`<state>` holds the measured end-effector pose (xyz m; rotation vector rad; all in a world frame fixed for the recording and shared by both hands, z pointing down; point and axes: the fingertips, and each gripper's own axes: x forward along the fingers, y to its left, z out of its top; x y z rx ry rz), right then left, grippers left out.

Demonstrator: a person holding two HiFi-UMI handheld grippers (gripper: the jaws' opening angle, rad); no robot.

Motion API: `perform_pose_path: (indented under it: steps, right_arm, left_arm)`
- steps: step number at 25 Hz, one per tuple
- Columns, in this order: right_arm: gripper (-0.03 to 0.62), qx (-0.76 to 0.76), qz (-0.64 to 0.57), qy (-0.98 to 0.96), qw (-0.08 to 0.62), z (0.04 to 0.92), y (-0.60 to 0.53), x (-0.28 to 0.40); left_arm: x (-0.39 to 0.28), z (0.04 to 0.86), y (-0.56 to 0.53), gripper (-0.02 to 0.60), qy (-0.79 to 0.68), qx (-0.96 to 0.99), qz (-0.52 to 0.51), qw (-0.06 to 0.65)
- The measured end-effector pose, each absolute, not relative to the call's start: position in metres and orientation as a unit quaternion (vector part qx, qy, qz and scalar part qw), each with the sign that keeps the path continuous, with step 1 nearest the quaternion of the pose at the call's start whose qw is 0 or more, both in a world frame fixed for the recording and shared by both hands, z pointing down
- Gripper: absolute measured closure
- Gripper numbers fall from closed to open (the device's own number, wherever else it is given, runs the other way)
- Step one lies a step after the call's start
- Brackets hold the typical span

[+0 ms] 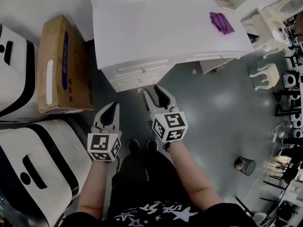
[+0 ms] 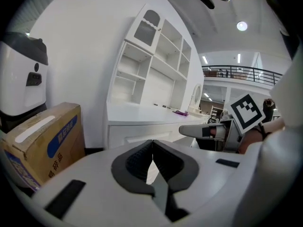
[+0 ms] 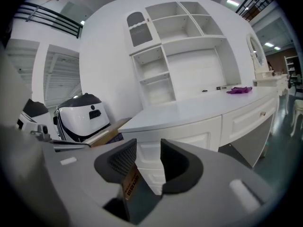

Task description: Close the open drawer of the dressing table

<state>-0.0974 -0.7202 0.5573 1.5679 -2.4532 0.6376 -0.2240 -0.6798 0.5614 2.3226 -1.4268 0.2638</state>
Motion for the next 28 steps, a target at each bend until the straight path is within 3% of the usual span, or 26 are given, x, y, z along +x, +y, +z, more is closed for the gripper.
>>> perform_pose_path:
  steps: [14,21,28]
  right_arm:
    - [0.573,0.473,0.205,-0.857,0.008,0.474,-0.639,-0.059]
    - [0.59,0.452,0.183,-0.873,-0.006,0.432,-0.583,-0.03]
    - [0.591,0.436,0.168,-0.884,-0.012,0.396,-0.529,-0.001]
  left_arm:
    - [-0.174,0.482,-0.616,0.572,-0.544,0.824,0.062,0.147]
    - [-0.148,0.437,-0.56,0.572,-0.555,0.824,0.057,0.101]
    - [-0.115,0.405,-0.502,0.572,-0.547,0.828,0.06,0.107]
